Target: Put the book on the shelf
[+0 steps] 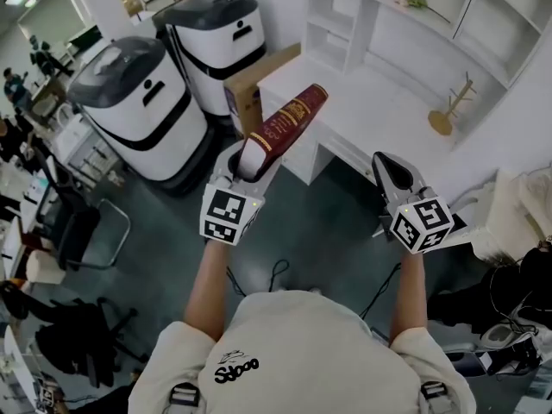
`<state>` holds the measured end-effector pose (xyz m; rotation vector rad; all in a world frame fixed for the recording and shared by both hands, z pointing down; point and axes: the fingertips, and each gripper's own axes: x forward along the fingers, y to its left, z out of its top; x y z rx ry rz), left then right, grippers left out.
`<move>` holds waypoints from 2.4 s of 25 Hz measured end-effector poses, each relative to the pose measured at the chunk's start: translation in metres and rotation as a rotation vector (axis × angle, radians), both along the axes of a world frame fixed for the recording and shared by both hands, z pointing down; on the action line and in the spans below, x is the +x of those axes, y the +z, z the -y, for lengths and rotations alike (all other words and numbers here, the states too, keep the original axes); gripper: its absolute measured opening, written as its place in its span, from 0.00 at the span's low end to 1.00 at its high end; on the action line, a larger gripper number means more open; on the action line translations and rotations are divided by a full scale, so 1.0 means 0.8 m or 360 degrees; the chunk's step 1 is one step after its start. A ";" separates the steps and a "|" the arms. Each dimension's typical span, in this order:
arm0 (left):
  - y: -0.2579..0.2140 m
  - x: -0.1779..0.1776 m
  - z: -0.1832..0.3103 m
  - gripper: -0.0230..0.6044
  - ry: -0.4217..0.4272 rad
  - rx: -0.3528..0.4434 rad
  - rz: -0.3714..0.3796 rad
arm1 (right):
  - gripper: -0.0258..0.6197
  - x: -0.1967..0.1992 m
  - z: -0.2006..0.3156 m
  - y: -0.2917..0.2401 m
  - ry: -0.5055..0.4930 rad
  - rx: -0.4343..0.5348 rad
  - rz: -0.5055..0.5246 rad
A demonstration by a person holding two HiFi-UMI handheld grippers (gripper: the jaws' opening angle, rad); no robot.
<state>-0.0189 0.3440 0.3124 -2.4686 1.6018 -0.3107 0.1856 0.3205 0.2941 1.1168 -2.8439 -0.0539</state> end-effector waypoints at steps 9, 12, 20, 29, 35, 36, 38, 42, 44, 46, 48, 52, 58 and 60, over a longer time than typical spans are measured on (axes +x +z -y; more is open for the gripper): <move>-0.003 -0.027 0.007 0.42 0.0046 0.0033 -0.0012 | 0.04 -0.034 0.004 0.009 0.0056 -0.0034 -0.0069; -0.001 -0.034 0.011 0.42 0.0063 0.0044 -0.0026 | 0.04 -0.041 0.003 0.011 0.0067 -0.0052 -0.0021; 0.017 -0.045 0.050 0.42 0.0049 -0.0023 -0.0086 | 0.04 -0.053 0.030 0.016 0.0063 -0.0059 0.0017; 0.027 -0.042 0.177 0.42 -0.0030 -0.0049 -0.0070 | 0.04 -0.042 0.184 0.020 0.0038 -0.0016 0.0059; 0.005 -0.039 0.282 0.42 -0.0100 -0.0050 -0.0106 | 0.04 -0.046 0.312 -0.006 -0.0051 0.0018 0.0037; 0.000 -0.037 0.300 0.42 -0.0110 -0.0047 -0.0103 | 0.04 -0.047 0.332 -0.010 -0.0065 0.0026 0.0027; -0.004 -0.034 0.334 0.42 -0.0127 -0.0055 -0.0104 | 0.04 -0.047 0.366 -0.015 -0.0086 0.0028 0.0018; -0.006 -0.028 0.391 0.42 -0.0148 -0.0074 -0.0104 | 0.04 -0.046 0.419 -0.019 -0.0126 0.0012 0.0021; -0.004 -0.023 0.415 0.42 -0.0159 -0.0087 -0.0109 | 0.04 -0.039 0.443 -0.016 -0.0132 -0.0001 0.0015; -0.001 -0.017 0.439 0.42 -0.0170 -0.0101 -0.0112 | 0.04 -0.030 0.466 -0.013 -0.0133 -0.0011 0.0011; 0.002 -0.010 0.460 0.42 -0.0179 -0.0110 -0.0113 | 0.04 -0.022 0.488 -0.008 -0.0134 -0.0019 0.0006; 0.010 0.000 0.495 0.42 -0.0193 -0.0133 -0.0122 | 0.04 -0.012 0.525 0.005 -0.0142 -0.0045 -0.0004; 0.018 -0.003 0.536 0.42 -0.0229 -0.0148 -0.0210 | 0.04 -0.016 0.572 0.018 -0.0184 -0.0078 -0.0012; 0.030 -0.010 0.545 0.42 -0.0244 -0.0183 -0.0277 | 0.04 -0.021 0.582 0.022 -0.0197 -0.0091 -0.0018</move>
